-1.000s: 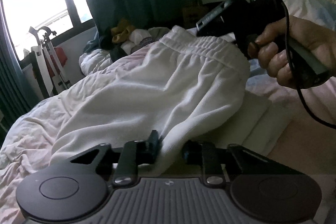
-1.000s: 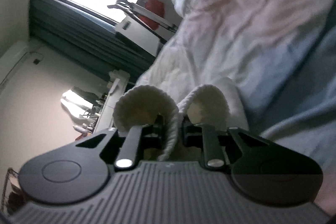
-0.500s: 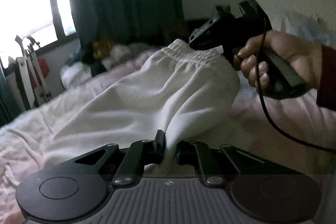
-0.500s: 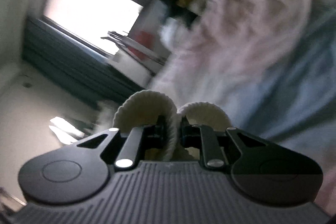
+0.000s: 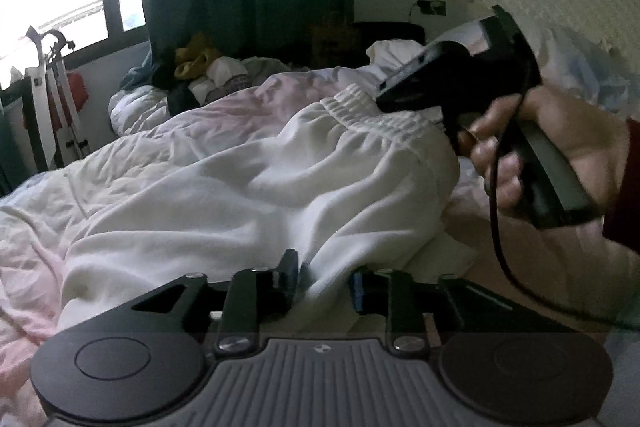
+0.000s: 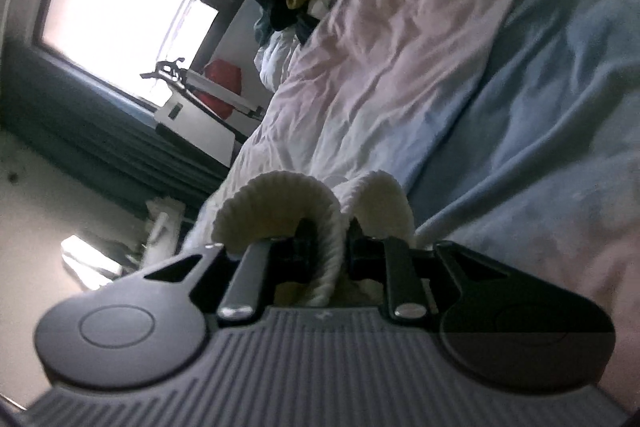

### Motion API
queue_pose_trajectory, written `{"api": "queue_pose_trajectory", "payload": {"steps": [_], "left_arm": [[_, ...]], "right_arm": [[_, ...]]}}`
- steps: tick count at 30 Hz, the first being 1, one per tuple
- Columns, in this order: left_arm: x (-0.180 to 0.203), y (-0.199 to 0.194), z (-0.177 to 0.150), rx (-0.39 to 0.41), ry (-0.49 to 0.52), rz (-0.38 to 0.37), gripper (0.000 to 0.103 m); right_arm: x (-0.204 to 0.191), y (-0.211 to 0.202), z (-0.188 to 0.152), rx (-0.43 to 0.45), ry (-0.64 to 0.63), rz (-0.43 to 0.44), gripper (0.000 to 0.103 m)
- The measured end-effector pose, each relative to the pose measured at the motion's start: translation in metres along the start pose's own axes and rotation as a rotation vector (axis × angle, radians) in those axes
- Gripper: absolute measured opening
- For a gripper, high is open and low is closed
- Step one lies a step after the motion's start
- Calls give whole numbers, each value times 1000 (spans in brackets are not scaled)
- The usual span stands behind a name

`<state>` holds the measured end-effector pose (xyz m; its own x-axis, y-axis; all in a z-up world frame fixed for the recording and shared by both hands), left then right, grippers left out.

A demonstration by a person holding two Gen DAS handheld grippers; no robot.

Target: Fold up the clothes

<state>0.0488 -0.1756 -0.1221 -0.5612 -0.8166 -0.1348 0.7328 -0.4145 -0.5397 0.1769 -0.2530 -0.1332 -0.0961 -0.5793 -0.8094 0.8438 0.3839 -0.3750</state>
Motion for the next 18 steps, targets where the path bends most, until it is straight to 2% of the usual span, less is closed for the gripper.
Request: {"api": "queue_pose_trajectory", "payload": {"steps": [3, 5, 7, 10, 14, 18], "left_arm": [[-1, -13, 5, 15, -29, 3, 47], [-2, -25, 8, 45, -51, 7, 66], [-4, -38, 11, 84, -81, 7, 74], [-11, -55, 15, 117, -129, 7, 76], [-27, -72, 15, 139, -210, 34, 81], [-49, -78, 12, 129, -280, 83, 82]], "right_arm": [[-13, -18, -4, 30, -115, -76, 24], [-21, -34, -5, 65, -196, -132, 24], [-30, -50, -6, 107, -250, -158, 25], [-42, -74, -11, 160, -304, -164, 33], [-64, -106, -28, 226, -382, -145, 34], [-83, -123, -50, 249, -453, -117, 34]]}}
Point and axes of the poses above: each gripper's, at about its wrist camera, not at the fingertips, and y roughly the way its jaws point, x to its right, z to its top, the point moved 6 cm from there along y, roughly the way its jaws point, and after that the axes turned 3 degrees about z, right-handed, at the moved point
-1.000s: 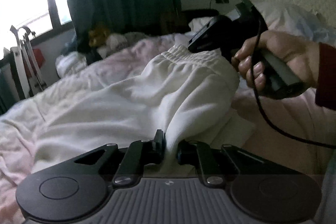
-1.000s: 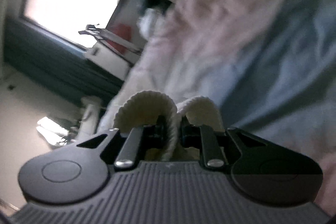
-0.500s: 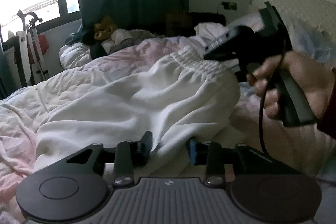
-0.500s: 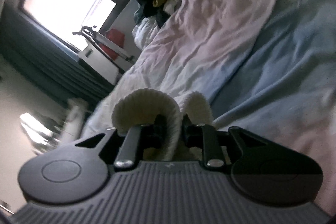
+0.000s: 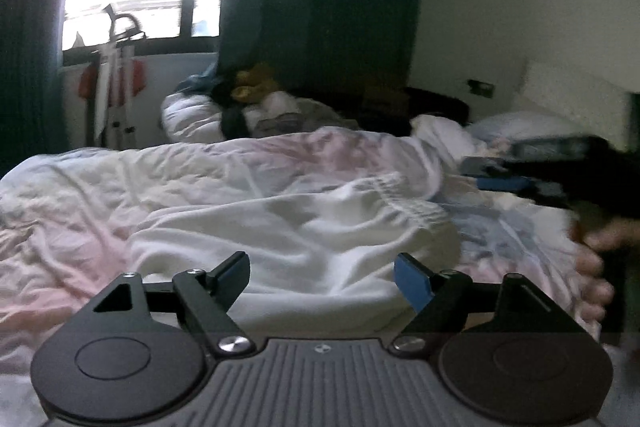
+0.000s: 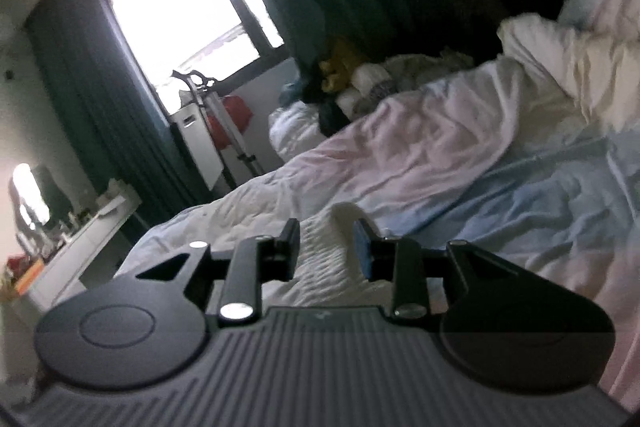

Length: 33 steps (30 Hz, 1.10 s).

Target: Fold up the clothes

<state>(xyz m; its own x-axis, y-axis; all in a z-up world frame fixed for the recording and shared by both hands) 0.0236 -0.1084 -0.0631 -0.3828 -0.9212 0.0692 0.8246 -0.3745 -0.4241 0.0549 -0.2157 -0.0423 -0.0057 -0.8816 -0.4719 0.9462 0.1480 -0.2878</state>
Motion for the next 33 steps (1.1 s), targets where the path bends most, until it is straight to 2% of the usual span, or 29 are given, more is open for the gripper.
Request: {"api": "queue_pose_trajectory", "payload": {"steps": [4, 6, 8, 10, 15, 20, 24, 25, 28, 31, 33], "left_arm": [[-21, -4, 6, 4, -78, 38, 97], [-32, -5, 8, 3, -123, 52, 101], [-46, -3, 8, -8, -188, 60, 103], [-62, 0, 6, -24, -278, 59, 103], [-104, 12, -4, -89, -471, 82, 103], [-129, 29, -23, -161, -556, 131, 103], [-140, 42, -34, -198, -596, 144, 103], [-142, 44, -37, -206, -603, 143, 103], [-145, 51, -43, -230, -632, 120, 103], [-149, 57, -49, -239, -668, 96, 103], [-152, 59, -52, -245, -693, 82, 103]], "right_arm": [[-17, -8, -13, -17, -34, 48, 34], [-15, -6, -20, -37, 5, 77, 48], [-6, 1, -25, -61, 57, 89, 76], [7, 8, -30, -87, 139, 84, 84], [38, 27, -48, -181, 379, 95, 85], [45, 41, -59, -219, 401, 51, 86], [56, 62, -74, -298, 427, 0, 87], [59, 66, -78, -310, 443, 0, 93], [66, 80, -88, -338, 500, 21, 93], [67, 92, -94, -358, 529, 51, 103], [60, 100, -95, -374, 536, 101, 103]]}}
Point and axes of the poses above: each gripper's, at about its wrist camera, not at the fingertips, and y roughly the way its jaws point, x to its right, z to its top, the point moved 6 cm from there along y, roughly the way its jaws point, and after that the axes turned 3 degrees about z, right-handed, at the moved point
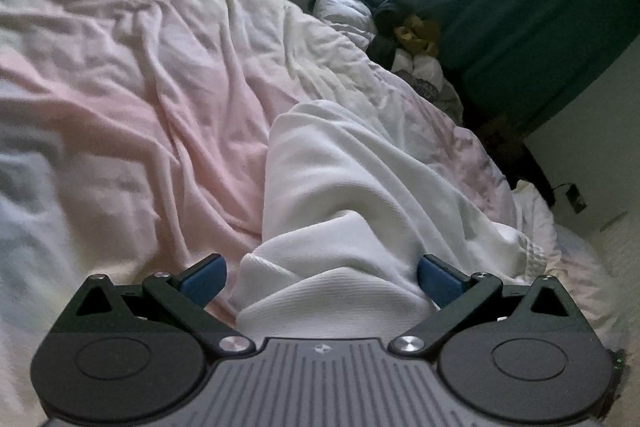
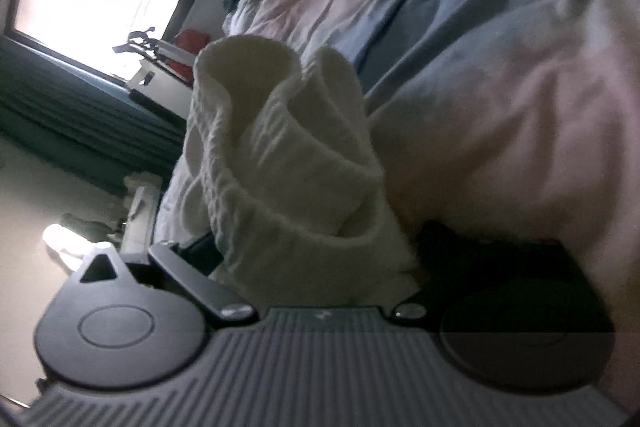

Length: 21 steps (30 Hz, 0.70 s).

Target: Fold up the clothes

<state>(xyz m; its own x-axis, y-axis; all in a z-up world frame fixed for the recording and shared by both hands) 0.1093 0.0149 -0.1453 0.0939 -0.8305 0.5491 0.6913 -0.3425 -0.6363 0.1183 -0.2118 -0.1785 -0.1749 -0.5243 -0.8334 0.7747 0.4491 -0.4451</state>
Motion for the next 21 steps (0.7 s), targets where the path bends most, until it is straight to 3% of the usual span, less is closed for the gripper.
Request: {"api": "queue_pose_trajectory", "payload": {"steps": [3, 7, 9, 14, 18, 21], "left_arm": [[-5, 5, 0, -18, -37, -13, 102], [-9, 9, -1, -32, -70, -23, 101], [-10, 12, -1, -34, -76, -28, 100], [-6, 20, -3, -49, -61, -43, 98], [-6, 23, -4, -43, -44, -40, 93], [-5, 24, -4, -50, -15, -24, 85]], "right_arm": [[-12, 5, 2, -23, -10, 70, 103], [-31, -12, 7, 26, 55, 303, 103], [-39, -12, 10, 34, 32, 340, 103], [-16, 14, 8, -21, 66, 187, 103], [-13, 30, 7, -48, 41, 135, 100], [-18, 29, 9, -21, 17, 93, 75]]}}
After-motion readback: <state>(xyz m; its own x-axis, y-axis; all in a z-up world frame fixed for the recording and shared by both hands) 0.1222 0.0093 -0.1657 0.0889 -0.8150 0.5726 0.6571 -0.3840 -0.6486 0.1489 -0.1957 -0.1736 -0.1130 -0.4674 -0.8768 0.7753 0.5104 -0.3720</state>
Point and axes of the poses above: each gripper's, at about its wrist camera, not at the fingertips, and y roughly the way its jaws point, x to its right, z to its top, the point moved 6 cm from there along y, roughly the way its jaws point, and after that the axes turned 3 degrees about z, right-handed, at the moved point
